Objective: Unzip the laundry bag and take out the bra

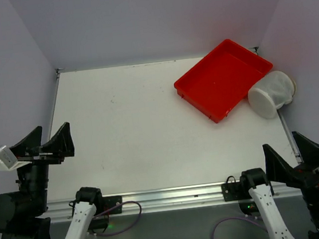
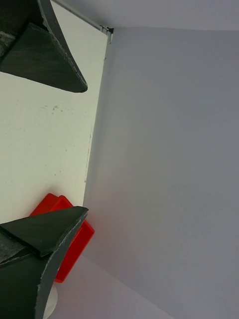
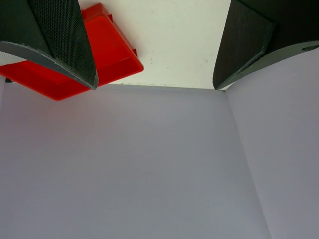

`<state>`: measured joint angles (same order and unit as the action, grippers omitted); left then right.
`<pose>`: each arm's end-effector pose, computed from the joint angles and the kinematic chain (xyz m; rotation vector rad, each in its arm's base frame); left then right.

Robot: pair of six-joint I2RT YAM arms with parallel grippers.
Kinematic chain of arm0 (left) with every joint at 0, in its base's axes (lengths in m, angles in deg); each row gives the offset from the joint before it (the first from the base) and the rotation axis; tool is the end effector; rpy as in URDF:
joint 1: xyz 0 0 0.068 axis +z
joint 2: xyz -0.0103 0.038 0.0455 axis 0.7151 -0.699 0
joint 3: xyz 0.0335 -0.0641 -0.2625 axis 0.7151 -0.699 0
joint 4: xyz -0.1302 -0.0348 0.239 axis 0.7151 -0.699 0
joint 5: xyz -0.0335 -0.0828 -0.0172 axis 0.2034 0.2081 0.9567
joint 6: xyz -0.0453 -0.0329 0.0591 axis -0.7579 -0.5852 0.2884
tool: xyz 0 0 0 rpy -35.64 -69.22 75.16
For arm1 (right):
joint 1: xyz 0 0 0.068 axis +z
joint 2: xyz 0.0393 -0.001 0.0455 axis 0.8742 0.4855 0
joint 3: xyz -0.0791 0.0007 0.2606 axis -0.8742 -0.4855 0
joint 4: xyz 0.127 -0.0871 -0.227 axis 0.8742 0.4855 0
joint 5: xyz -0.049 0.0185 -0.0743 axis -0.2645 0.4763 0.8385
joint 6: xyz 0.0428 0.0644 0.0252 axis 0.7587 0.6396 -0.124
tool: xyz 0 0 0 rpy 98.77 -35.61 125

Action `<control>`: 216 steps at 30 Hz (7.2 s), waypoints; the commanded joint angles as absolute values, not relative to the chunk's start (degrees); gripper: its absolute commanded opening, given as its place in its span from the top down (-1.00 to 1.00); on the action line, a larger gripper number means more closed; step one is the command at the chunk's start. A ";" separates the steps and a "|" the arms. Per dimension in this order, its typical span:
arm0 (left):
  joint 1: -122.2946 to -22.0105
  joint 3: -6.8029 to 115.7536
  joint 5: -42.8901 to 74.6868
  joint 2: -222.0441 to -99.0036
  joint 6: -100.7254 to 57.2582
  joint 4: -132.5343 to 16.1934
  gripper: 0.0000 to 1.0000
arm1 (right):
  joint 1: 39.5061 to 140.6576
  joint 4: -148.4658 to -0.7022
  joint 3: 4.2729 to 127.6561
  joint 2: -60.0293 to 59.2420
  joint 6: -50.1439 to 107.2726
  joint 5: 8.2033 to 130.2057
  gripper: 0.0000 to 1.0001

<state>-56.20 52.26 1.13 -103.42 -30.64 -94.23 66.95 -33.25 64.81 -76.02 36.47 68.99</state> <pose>0.0218 0.0041 0.4802 -0.2085 1.2567 -0.3955 -0.0783 0.0014 0.4672 -0.0396 1.1104 0.3992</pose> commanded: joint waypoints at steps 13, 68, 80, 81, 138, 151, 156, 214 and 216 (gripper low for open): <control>-56.38 35.06 7.37 -107.00 -34.32 -86.74 -1.00 | 66.93 -25.52 56.26 -59.34 53.99 82.97 -0.97; -60.77 16.50 0.34 -105.16 -26.15 -77.15 -1.00 | 51.64 -57.16 50.53 5.54 39.15 104.70 -0.47; -60.77 16.41 0.52 -105.60 -26.15 -77.06 -1.00 | 56.71 -42.23 58.35 -4.56 43.38 122.63 0.99; -60.77 16.41 0.43 -105.77 -26.15 -77.06 -1.00 | 58.65 -41.87 58.62 -5.79 42.67 123.68 1.00; -70.08 43.73 9.24 -153.65 -36.69 -95.25 -1.00 | 119.75 -56.11 30.24 -30.85 58.40 93.99 -0.97; -70.44 45.41 1.04 -160.18 -47.06 -95.17 -1.00 | 119.49 -60.32 25.67 -31.99 58.93 90.91 -0.97; -70.35 44.45 1.83 -158.69 -52.59 -93.50 -1.00 | 119.49 -61.73 24.70 -31.99 58.58 90.03 -0.97; -70.97 23.53 9.22 -140.84 -81.43 -67.74 1.00 | 123.36 -86.95 35.07 -11.08 64.20 77.46 0.01; -70.97 23.79 9.39 -140.75 -81.35 -67.74 1.00 | 123.36 -87.31 35.07 -10.11 64.20 77.55 0.01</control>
